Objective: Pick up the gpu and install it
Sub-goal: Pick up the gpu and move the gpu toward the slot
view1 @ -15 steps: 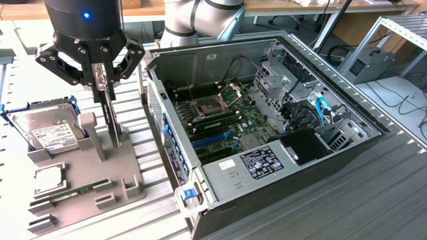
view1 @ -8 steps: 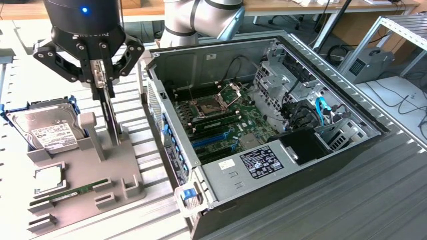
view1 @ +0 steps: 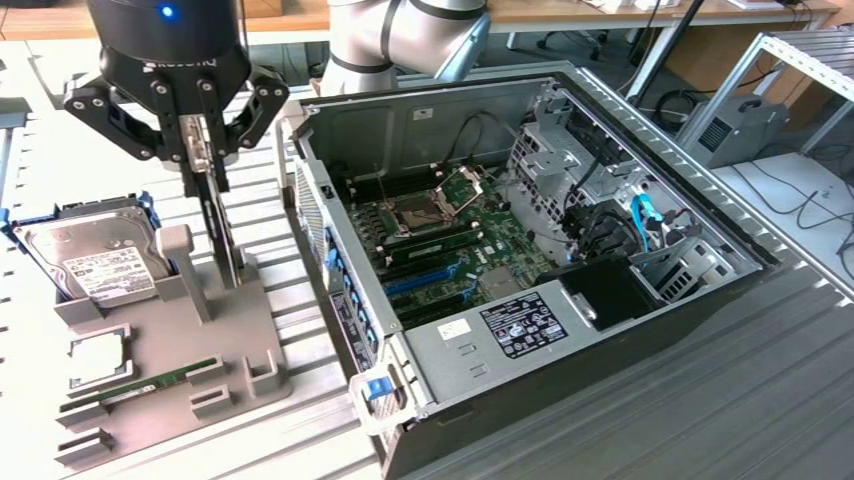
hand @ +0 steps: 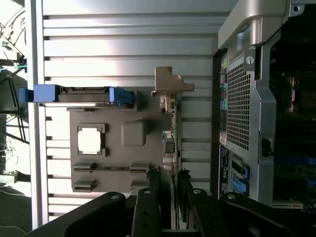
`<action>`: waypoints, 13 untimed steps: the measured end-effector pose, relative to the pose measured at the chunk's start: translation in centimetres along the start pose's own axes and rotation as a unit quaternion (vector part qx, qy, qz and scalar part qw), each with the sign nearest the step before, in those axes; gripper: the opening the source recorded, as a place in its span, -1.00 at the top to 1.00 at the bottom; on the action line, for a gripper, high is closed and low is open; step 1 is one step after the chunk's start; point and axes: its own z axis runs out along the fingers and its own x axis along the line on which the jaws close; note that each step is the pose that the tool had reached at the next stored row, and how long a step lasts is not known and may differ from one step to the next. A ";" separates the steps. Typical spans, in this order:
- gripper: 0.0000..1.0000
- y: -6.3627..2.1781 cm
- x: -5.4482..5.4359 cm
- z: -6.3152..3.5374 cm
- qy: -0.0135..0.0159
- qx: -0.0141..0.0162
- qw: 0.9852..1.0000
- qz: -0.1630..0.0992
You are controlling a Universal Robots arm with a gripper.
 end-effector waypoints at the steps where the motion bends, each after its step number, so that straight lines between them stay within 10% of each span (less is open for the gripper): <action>1: 0.46 0.00 0.0 -0.06 0.000 0.000 1.000 0.000; 13: 0.46 0.02 0.1 -1.38 0.000 0.000 1.000 0.000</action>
